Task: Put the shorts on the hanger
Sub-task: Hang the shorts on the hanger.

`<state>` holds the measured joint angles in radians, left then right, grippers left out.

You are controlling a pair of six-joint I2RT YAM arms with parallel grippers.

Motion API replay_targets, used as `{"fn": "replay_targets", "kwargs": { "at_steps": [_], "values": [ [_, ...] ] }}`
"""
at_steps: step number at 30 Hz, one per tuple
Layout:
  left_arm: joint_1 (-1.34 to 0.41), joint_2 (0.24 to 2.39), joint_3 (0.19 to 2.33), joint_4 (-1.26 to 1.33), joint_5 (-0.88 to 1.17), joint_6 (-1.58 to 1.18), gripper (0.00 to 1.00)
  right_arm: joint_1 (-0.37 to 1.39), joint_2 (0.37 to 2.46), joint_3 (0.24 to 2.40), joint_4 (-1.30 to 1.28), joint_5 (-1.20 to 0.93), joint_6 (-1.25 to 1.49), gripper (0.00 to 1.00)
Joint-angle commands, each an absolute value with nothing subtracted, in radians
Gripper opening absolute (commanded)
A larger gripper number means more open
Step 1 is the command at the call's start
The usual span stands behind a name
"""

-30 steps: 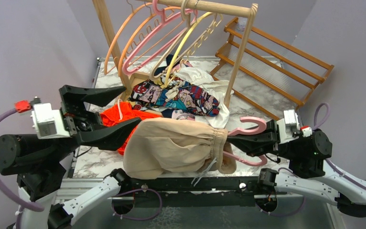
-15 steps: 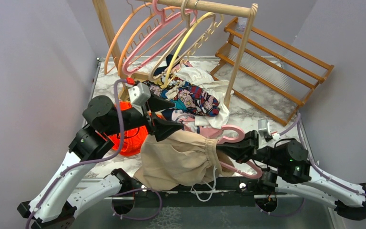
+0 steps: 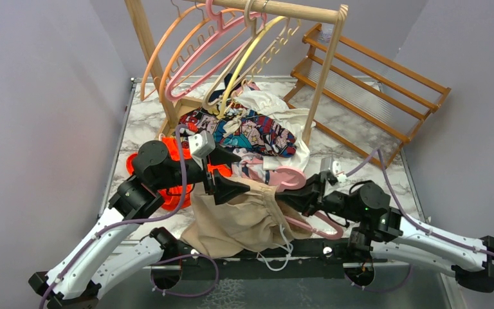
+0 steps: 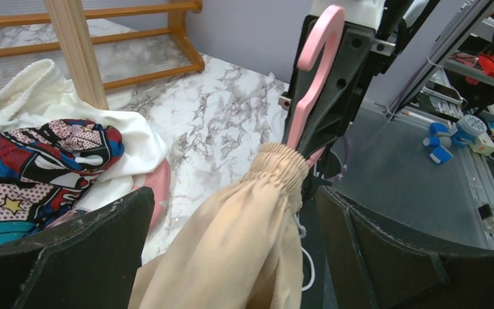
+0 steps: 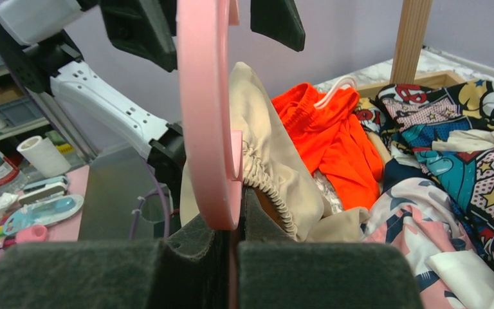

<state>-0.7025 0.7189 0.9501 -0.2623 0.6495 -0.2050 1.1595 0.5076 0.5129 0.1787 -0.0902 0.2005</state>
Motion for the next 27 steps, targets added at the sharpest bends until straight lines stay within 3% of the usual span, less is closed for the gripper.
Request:
{"fn": "replay_targets", "kwargs": {
  "at_steps": [1, 10, 16, 27],
  "values": [
    [-0.703, 0.702, 0.919, -0.188, 0.712, -0.176, 0.99, 1.167, 0.598, 0.54, 0.31, -0.106, 0.162, 0.01],
    [-0.703, 0.679, 0.997, -0.311, 0.574, -0.055, 0.99, 1.135, 0.82, 0.632, 0.425, -0.209, 0.127, 0.01],
    [-0.703, 0.645, 1.019, -0.378, 0.451, 0.004, 0.99, 0.955, 0.977, 0.665, 0.57, -0.461, 0.246, 0.01],
    [-0.703, 0.629, 0.929, -0.387, 0.399, 0.07, 0.99, 0.719, 0.974, 0.607, 0.666, -0.745, 0.341, 0.01]
  ]
}}
